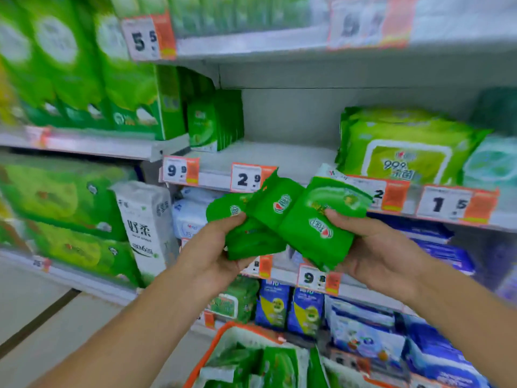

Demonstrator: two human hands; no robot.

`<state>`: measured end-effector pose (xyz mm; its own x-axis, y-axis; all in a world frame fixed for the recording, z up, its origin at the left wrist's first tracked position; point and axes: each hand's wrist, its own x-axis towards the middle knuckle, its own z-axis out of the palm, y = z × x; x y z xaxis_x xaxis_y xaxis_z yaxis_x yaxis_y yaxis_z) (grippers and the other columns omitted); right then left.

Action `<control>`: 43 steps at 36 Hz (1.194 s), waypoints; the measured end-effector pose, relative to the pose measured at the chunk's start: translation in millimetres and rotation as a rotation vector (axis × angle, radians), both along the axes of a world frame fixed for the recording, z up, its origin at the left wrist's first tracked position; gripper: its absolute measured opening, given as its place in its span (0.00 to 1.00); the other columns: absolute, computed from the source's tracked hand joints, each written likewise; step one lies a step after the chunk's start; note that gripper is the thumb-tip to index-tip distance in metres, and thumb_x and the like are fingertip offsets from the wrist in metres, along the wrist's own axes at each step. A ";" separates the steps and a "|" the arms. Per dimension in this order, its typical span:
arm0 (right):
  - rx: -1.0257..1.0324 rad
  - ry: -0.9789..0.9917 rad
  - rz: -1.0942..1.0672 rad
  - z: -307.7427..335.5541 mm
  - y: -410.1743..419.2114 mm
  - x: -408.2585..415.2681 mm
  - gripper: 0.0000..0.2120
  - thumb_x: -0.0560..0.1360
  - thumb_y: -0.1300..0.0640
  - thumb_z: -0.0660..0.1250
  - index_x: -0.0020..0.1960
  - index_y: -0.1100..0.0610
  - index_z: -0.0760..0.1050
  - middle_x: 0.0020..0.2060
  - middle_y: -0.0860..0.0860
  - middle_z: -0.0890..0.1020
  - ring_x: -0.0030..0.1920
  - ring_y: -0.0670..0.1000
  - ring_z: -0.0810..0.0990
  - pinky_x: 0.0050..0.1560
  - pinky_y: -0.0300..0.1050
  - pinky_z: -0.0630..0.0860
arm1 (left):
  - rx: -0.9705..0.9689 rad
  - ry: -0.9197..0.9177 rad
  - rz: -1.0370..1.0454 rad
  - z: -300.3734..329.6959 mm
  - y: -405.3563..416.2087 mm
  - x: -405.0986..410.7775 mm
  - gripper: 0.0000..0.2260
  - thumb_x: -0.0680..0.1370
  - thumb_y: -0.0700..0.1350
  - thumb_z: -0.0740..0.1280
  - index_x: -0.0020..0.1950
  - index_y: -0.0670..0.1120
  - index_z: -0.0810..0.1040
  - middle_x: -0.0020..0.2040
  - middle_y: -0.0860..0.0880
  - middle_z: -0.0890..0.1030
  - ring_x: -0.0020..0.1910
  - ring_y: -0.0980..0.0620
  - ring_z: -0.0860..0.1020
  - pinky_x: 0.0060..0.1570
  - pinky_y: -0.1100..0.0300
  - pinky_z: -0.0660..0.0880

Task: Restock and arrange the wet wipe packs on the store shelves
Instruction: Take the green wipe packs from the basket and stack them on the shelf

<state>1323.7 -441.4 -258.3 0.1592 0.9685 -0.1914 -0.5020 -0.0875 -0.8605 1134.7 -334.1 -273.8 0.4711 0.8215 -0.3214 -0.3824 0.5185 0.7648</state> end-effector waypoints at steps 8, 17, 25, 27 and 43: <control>-0.048 0.178 -0.137 -19.9 14.8 -1.6 0.21 0.73 0.60 0.67 0.66 0.59 0.76 0.57 0.60 0.84 0.57 0.62 0.83 0.40 0.58 0.84 | 0.223 0.033 -0.011 -8.2 21.0 -3.8 0.16 0.76 0.40 0.69 0.64 0.44 0.78 0.55 0.42 0.85 0.52 0.42 0.84 0.38 0.54 0.82; 0.037 0.048 -0.132 -12.9 15.1 -11.9 0.22 0.71 0.56 0.69 0.65 0.56 0.78 0.59 0.55 0.84 0.62 0.57 0.81 0.58 0.56 0.80 | 0.244 0.003 -0.060 -10.0 1.4 3.3 0.16 0.75 0.44 0.70 0.63 0.47 0.78 0.53 0.46 0.86 0.48 0.45 0.85 0.43 0.46 0.83; -0.057 0.047 -0.053 -22.8 2.5 -36.1 0.19 0.73 0.55 0.69 0.63 0.59 0.79 0.56 0.57 0.85 0.60 0.59 0.82 0.51 0.56 0.83 | 0.335 0.109 -0.033 -12.4 -10.8 -0.6 0.26 0.66 0.54 0.74 0.63 0.48 0.78 0.55 0.47 0.85 0.53 0.47 0.84 0.46 0.50 0.83; -0.076 0.026 -0.026 -23.8 -0.5 -37.1 0.18 0.74 0.56 0.69 0.63 0.59 0.79 0.56 0.58 0.85 0.57 0.59 0.83 0.51 0.56 0.83 | 0.345 0.142 -0.040 -12.4 -13.7 -0.8 0.23 0.69 0.50 0.74 0.63 0.46 0.79 0.53 0.45 0.85 0.51 0.46 0.85 0.48 0.47 0.82; 0.136 0.094 -0.275 3.2 -8.0 5.9 0.17 0.70 0.60 0.68 0.59 0.54 0.79 0.52 0.54 0.86 0.42 0.54 0.87 0.35 0.44 0.83 | 0.289 0.125 0.101 -8.8 -14.3 2.7 0.15 0.74 0.47 0.73 0.59 0.46 0.81 0.49 0.47 0.86 0.47 0.44 0.85 0.55 0.39 0.79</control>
<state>1329.6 -449.3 -255.1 0.4063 0.9093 -0.0893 -0.5690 0.1753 -0.8034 1137.4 -348.4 -282.6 0.3543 0.9277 -0.1177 -0.3152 0.2370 0.9190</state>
